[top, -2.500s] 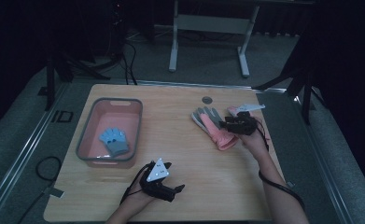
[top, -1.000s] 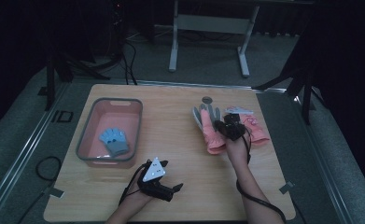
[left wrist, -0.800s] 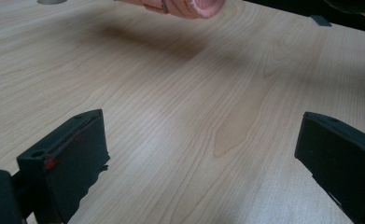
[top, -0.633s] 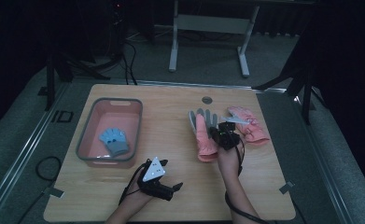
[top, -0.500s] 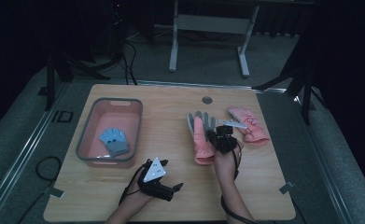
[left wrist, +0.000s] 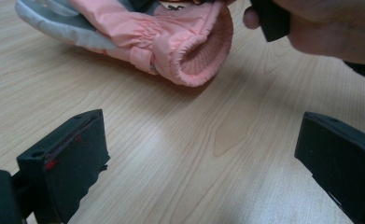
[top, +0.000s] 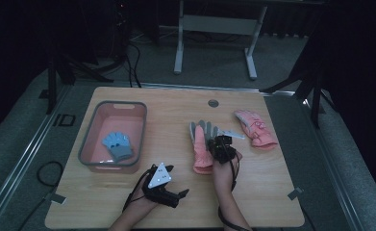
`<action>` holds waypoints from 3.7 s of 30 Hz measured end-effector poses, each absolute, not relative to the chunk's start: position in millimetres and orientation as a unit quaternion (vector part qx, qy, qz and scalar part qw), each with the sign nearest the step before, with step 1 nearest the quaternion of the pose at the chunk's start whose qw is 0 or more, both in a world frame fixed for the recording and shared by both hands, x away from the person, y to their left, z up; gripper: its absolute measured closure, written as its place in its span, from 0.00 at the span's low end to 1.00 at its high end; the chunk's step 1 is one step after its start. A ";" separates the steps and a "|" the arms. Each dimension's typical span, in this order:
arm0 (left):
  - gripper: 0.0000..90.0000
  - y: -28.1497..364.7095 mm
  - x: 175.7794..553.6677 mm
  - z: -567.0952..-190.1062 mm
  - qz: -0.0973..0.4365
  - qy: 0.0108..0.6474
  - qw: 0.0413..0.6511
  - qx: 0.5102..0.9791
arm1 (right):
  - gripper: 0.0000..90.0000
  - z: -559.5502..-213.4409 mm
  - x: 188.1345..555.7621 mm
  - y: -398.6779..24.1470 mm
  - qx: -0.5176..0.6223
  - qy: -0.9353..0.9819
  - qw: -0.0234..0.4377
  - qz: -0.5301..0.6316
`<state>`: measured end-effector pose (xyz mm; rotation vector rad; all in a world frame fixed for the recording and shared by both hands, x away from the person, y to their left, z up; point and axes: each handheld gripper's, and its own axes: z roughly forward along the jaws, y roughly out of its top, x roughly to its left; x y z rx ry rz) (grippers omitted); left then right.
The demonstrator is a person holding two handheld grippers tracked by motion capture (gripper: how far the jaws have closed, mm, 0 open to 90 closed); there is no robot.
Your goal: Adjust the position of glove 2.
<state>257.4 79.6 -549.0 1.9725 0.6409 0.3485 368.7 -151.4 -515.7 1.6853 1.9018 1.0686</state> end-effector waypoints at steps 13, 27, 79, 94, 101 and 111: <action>0.03 79.1 257.0 -551.0 0.143 0.263 0.492 0.817 | 0.88 -530.1 371.4 -148.8 0.603 0.679 0.187 0.374; 0.03 80.7 257.0 -551.9 0.142 0.268 0.494 0.815 | 0.63 -495.3 368.2 -184.1 0.542 0.725 0.193 0.379; 0.03 88.3 253.0 -554.8 0.136 0.278 0.497 0.811 | 0.58 -528.2 495.4 -371.2 0.512 0.769 0.171 0.343; 0.03 89.3 253.9 -555.3 0.135 0.282 0.496 0.810 | 1.00 -529.0 491.5 -363.4 0.521 0.767 0.151 0.342; 0.03 89.5 254.7 -554.4 0.135 0.284 0.498 0.808 | 1.00 -504.6 473.5 -351.9 0.546 0.749 0.190 0.324; 0.03 88.8 254.2 -552.9 0.143 0.282 0.498 0.808 | 1.00 -461.5 419.7 -343.5 0.571 0.716 0.221 0.334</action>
